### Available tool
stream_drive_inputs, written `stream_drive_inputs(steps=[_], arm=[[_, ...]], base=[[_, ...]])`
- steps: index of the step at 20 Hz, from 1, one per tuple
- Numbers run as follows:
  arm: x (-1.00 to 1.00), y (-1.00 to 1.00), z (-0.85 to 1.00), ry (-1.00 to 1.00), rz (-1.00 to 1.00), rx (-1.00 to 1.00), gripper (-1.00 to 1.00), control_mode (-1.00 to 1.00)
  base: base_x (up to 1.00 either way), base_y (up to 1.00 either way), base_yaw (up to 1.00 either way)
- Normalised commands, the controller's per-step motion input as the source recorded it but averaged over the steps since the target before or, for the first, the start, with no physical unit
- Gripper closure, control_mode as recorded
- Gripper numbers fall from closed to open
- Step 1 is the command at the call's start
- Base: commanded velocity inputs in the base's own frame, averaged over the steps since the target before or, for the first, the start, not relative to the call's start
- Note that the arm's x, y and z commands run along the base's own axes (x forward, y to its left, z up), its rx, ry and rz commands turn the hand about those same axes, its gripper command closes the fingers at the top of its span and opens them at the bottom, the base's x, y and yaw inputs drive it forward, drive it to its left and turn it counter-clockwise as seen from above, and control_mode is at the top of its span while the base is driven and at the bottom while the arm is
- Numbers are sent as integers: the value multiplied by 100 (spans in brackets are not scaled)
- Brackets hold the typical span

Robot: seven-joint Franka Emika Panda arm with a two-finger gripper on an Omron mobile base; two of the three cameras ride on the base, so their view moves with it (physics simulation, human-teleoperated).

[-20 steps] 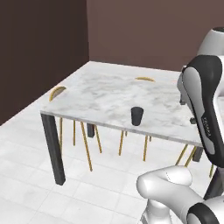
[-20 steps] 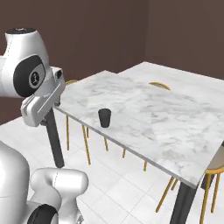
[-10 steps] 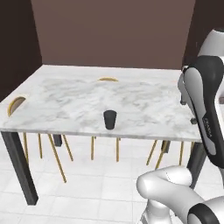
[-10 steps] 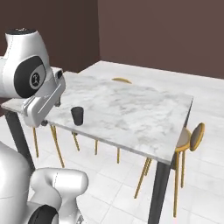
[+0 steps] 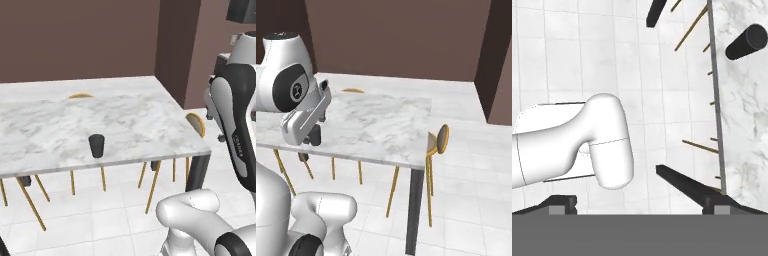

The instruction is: Pick the pot and glass cup and place them in the sink. Then turn on the water.

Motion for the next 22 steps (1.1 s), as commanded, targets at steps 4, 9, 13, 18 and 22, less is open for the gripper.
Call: stream_drive_inputs(steps=[4,9,13,18,22], arm=[[0,0,0,0,0,0,-100,100],[0,0,0,0,0,0,-100,100],[0,0,0,0,0,0,-100,100],[0,0,0,0,0,0,-100,100],[0,0,0,0,0,0,-100,100]], base=[[21,34,-40],[24,33,-35],[38,36,-26],[40,44,-11],[43,50,0]])
